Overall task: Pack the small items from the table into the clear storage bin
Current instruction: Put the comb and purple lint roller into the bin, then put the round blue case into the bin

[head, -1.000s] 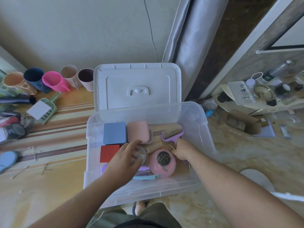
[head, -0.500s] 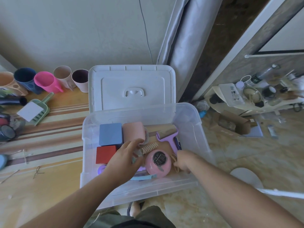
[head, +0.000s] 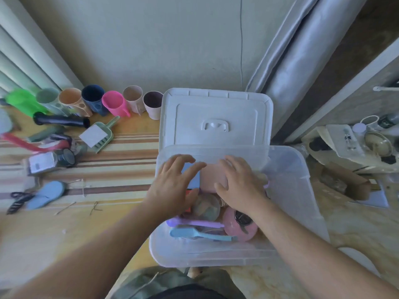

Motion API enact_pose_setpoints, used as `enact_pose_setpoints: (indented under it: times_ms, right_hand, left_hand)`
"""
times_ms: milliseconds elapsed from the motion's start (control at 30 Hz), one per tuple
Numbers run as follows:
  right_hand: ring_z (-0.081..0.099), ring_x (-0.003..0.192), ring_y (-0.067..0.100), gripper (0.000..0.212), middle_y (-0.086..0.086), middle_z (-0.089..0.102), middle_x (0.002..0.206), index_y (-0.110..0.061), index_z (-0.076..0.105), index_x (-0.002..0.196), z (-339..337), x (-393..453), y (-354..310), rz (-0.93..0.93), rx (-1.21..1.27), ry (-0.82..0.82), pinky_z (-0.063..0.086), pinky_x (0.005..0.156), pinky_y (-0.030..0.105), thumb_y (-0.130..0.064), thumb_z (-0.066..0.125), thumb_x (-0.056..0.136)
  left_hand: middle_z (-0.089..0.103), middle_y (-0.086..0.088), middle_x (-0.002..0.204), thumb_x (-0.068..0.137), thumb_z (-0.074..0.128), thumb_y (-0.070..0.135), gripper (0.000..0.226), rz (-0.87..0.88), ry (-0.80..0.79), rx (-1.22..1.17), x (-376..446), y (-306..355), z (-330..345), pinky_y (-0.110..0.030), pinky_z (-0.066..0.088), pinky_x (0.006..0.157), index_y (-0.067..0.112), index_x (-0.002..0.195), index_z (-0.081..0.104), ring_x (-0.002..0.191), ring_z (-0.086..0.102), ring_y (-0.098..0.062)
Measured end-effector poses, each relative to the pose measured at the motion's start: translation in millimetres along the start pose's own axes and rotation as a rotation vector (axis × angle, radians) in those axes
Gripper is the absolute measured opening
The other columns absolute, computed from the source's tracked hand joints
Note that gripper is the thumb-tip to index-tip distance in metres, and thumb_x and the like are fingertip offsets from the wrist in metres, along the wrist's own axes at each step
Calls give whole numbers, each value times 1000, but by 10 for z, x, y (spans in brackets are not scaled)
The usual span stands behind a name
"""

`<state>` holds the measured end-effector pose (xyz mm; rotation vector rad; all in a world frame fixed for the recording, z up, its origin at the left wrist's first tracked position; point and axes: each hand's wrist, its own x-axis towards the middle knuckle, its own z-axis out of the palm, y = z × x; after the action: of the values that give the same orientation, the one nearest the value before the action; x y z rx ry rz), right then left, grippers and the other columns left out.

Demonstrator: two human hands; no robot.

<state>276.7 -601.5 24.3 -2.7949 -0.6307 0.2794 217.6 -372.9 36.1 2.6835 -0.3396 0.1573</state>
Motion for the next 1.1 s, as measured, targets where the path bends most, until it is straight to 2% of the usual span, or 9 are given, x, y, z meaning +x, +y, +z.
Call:
enact_pose_setpoints:
  times_ms: [133, 267, 400, 567, 667, 733, 900, 1000, 1100]
  right_hand:
    - [44, 137, 42, 60, 14, 50, 149, -10, 58, 142, -27, 425, -864, -136, 58, 121, 48, 107, 55, -34, 74, 88]
    - [47, 132, 40, 56, 13, 54, 143, -11, 62, 139, 153, 833, -1870, -292, 124, 112, 49, 104, 54, -32, 70, 88]
    - [40, 137, 31, 56, 4, 48, 149, -18, 52, 146, 660, 1218, -2790, -361, 98, -65, 46, 109, 50, -34, 59, 94]
    - [36, 142, 29, 49, 1, 41, 153, -24, 50, 147, 1459, 1585, -3634, -313, 2, -437, 48, 106, 49, -33, 56, 100]
    - [44, 130, 30, 33, 0, 46, 140, -21, 58, 129, 1825, 1742, -4055, -326, -43, -545, 50, 98, 44, -27, 59, 96]
    - [43, 130, 28, 33, -2, 46, 139, -20, 58, 125, 2050, 1834, -4308, -373, -46, -576, 47, 95, 39, -21, 63, 92]
    - [25, 152, 33, 76, -6, 20, 171, -23, 36, 158, 2530, 2029, -4830, -457, -80, -660, 41, 116, 51, -10, 72, 93]
    - [28, 147, 38, 85, -4, 20, 169, -28, 31, 161, 2713, 2049, -4925, -463, -169, -660, 44, 112, 50, -7, 76, 91]
    - [36, 133, 36, 88, 2, 30, 156, -31, 33, 155, 2764, 2015, -4855, -453, -253, -643, 44, 100, 49, -22, 86, 85]
  left_hand:
    - [48, -1, 137, 79, 70, 43, 68, -171, 107, 59, -84, -745, -570, -48, 42, 102, 31, 143, 52, 128, 46, -31]
    - [43, 3, 140, 81, 69, 47, 68, -414, 50, 122, -651, -1687, -836, -54, 40, 110, 40, 144, 45, 133, 40, -30]
    - [45, -2, 138, 75, 76, 38, 64, -655, -55, 120, -1543, -2652, -825, -59, 43, 106, 38, 135, 54, 129, 42, -37]
    - [42, -7, 139, 71, 80, 32, 70, -922, -147, 148, -2429, -3495, -896, -55, 42, 105, 36, 136, 56, 127, 39, -37]
    - [39, -6, 143, 73, 76, 35, 69, -984, -140, 152, -2613, -3935, -1067, -54, 41, 106, 44, 136, 50, 129, 41, -38]
    - [34, -7, 152, 77, 75, 35, 75, -1018, -185, 126, -2660, -4207, -1152, -53, 37, 111, 42, 145, 44, 137, 36, -38]
    - [12, -5, 163, 79, 72, 29, 99, -976, -418, -38, -2771, -4579, -1080, -45, 43, 111, 45, 159, 18, 142, 37, -37]
    - [22, -2, 151, 77, 71, 24, 95, -950, -431, -72, -2785, -4612, -933, -40, 48, 103, 49, 156, 23, 129, 47, -34]
    - [36, -2, 129, 81, 64, 16, 78, -989, -320, -120, -2821, -4578, -803, -36, 51, 87, 51, 148, 40, 109, 57, -29]
